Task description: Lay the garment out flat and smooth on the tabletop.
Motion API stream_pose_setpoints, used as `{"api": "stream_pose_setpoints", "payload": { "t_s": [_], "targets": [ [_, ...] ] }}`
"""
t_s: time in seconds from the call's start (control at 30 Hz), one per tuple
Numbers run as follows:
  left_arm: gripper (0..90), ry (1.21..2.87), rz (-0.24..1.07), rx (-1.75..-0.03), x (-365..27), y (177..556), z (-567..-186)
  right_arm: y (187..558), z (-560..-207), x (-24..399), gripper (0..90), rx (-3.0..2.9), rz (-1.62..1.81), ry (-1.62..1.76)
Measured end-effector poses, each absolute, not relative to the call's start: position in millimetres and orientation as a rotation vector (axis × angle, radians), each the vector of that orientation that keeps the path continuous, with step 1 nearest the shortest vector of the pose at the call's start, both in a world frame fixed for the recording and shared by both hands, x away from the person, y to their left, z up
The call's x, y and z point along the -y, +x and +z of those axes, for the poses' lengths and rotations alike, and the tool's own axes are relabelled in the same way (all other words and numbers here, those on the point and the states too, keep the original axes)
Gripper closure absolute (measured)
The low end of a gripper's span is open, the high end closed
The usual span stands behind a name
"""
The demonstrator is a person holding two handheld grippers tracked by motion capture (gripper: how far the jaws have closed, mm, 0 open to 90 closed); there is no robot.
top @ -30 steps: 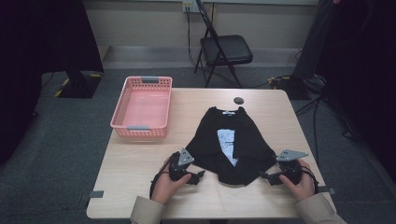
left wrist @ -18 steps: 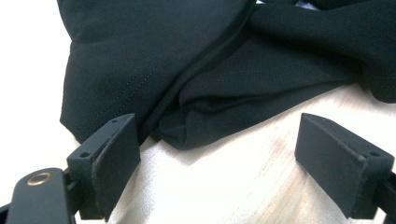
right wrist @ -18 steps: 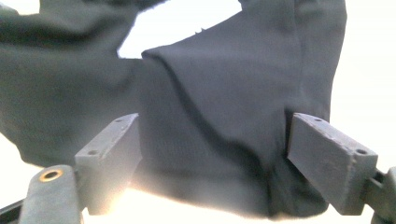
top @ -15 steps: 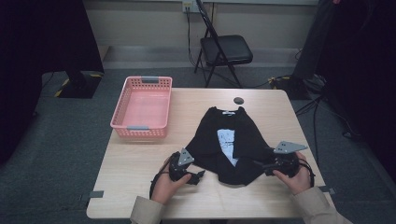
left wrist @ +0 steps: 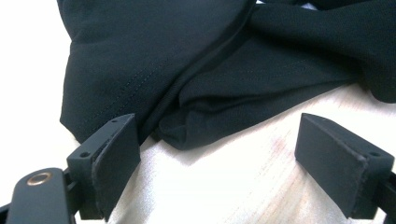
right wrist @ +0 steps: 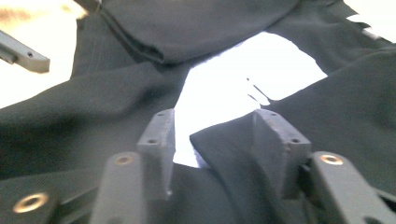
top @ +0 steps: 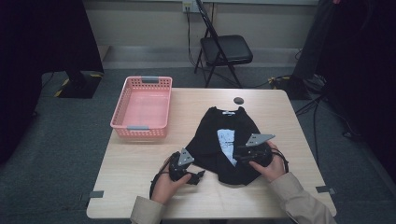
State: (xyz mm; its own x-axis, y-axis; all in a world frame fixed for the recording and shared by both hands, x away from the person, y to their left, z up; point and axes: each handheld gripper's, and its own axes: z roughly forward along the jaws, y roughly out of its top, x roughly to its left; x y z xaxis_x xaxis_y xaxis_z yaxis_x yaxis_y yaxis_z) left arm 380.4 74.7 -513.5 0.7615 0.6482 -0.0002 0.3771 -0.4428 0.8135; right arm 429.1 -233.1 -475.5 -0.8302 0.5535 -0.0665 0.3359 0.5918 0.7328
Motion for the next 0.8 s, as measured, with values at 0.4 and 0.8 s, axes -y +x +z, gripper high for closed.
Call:
{"api": "stream_pose_setpoints", "payload": {
  "t_s": [0.4,0.8],
  "targets": [
    [13.4,2.083,0.394,-0.767,-75,380,-513,433,-489,226,84.4,-2.552,1.005,0.682],
    [13.4,2.083,0.394,-0.767,-75,380,-513,436,-470,240,86.0,-2.505,1.138,0.754]
  ]
}}
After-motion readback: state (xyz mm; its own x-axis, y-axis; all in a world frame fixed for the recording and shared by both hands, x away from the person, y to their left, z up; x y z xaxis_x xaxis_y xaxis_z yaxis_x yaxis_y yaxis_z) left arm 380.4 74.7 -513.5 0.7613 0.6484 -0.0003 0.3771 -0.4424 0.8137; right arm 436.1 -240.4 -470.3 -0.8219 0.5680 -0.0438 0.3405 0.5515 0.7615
